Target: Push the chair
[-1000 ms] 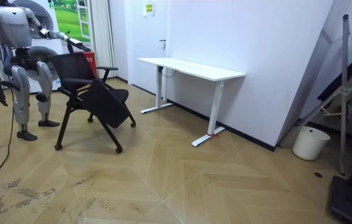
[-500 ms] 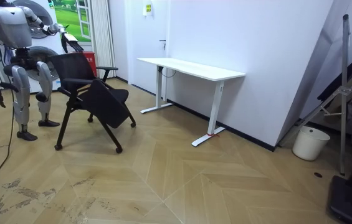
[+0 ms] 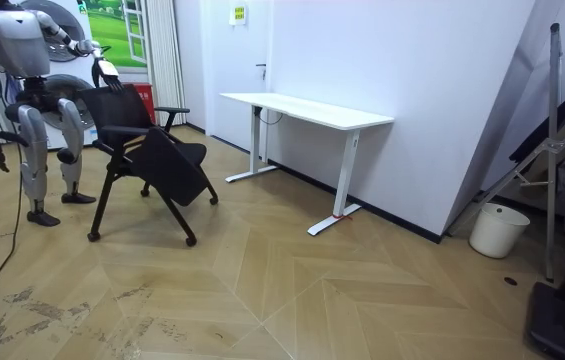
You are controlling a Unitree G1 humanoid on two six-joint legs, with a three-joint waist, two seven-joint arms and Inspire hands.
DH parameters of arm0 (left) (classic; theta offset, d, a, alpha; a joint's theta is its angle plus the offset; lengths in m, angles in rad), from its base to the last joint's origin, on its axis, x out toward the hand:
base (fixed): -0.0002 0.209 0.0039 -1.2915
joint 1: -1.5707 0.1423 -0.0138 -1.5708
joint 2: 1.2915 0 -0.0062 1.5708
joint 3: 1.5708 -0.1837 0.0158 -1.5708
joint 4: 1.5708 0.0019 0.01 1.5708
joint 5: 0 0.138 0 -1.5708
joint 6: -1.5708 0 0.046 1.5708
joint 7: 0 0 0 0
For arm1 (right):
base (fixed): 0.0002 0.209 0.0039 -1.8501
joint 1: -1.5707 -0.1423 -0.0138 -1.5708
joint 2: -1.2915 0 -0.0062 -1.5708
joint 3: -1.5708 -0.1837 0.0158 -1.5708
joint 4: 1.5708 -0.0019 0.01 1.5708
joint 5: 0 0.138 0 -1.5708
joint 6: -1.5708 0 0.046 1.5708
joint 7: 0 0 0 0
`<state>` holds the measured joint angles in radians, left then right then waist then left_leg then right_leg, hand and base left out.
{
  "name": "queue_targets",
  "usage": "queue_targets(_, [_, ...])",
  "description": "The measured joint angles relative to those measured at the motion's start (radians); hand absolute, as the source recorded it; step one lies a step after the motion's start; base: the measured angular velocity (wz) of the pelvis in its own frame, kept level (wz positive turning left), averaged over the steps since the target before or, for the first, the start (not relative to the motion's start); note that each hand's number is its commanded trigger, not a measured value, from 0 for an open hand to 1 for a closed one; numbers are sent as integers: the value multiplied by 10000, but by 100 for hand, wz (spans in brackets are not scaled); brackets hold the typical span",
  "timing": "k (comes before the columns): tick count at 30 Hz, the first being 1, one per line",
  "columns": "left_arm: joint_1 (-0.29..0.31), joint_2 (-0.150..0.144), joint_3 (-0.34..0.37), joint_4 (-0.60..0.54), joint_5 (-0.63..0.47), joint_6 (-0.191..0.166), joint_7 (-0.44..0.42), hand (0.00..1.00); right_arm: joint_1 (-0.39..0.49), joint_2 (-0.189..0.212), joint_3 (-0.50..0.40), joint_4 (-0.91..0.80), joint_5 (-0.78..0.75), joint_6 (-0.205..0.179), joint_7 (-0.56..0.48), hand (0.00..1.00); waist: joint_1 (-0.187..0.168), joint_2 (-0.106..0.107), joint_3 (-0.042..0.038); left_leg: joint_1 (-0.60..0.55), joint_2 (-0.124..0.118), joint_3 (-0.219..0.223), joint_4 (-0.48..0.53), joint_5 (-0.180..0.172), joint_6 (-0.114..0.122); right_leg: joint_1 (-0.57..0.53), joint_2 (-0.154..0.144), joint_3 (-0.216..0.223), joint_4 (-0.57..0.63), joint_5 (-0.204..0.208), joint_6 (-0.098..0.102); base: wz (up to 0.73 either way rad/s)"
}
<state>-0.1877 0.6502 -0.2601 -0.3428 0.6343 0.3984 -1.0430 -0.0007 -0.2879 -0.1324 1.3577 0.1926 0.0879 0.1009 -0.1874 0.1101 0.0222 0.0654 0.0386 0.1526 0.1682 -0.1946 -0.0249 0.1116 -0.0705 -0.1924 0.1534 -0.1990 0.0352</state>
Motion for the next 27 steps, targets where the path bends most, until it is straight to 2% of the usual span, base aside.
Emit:
queue_targets(6, [41, -59, 301, 379, -133, -95, 86, 0, 46, 4, -118, -32, 15, -10, -227, 0, 37, -60, 40, 3, 12, 90, 5, 0, 0, -59, 0, 19, 60, 0, 0, -3])
queue_targets(11, [53, -191, 334, 1414, -90, -443, 942, 0, 232, 7, -94, -154, 756, -20, -519, 0, 29, -83, 44, 142, 20, 98, 1, 0, 0, 20, 6, 136, 170, -1, 1, -2])
queue_targets(14, [279, -775, 933, 2189, 373, -577, 1614, 0, 403, 33, -282, -423, 978, -23, -678, 0, 33, -180, 68, 251, 28, 261, 0, 1, 0, 58, 20, 222, 167, -10, 1, -13])
queue_targets(15, [414, -1011, 1175, 2419, 492, -643, 1999, 0, 450, 28, -292, -455, 1083, -32, -698, 0, 37, -255, 45, 286, 31, 337, 0, 1, -1, 63, 25, 278, 163, -26, -18, -12])
queue_targets(16, [465, -1257, 1387, 2693, 568, -782, 2343, 0, 525, 38, -289, -498, 1146, -42, -768, 0, 43, -363, 13, 342, 32, 365, -3, 2, -2, 50, 27, 307, 159, -40, -23, -10])
queue_targets(17, [502, -1341, 1417, 2868, 569, -840, 2597, 0, 566, 43, -279, -496, 1209, -43, -809, 0, 40, -418, -22, 352, 32, 376, -2, 2, -2, 46, 29, 331, 155, -50, -25, -7])
queue_targets(19, [615, -1622, 1513, 3591, 644, -1156, 3669, 0, 635, 92, -270, -497, 1447, -57, -1032, 0, 71, -641, -158, 495, 40, 502, -8, 2, -2, 120, 47, 507, 158, -58, -26, -15])
queue_targets(20, [645, -1746, 1569, 3836, 739, -1247, 3942, 0, 639, 92, -276, -499, 1438, -61, -1069, 0, 110, -689, -189, 529, 41, 553, -11, 2, -2, 127, 48, 538, 162, -58, -26, -21])
queue_targets(22, [868, -2208, 1850, 4270, 966, -1494, 5013, 0, 912, 135, -292, -935, 1431, -81, -1148, 0, 201, -851, -250, 642, 43, 666, -28, 2, -2, 175, 49, 657, 176, -56, -25, -17])
queue_targets(24, [1047, -2414, 1887, 4366, 1100, -1715, 5629, 0, 1164, 159, -308, -1240, 1412, -90, -1209, 0, 298, -941, -281, 691, 43, 701, -39, 2, -2, 183, 62, 753, 167, -56, -25, -9])
queue_targets(27, [1113, -2688, 1891, 5004, 1178, -2167, 6721, 0, 1206, 207, -372, -1244, 1304, -99, -1243, 0, 319, -990, -263, 843, 59, 785, -38, 1, -2, 290, 74, 797, 143, -57, -25, -5])
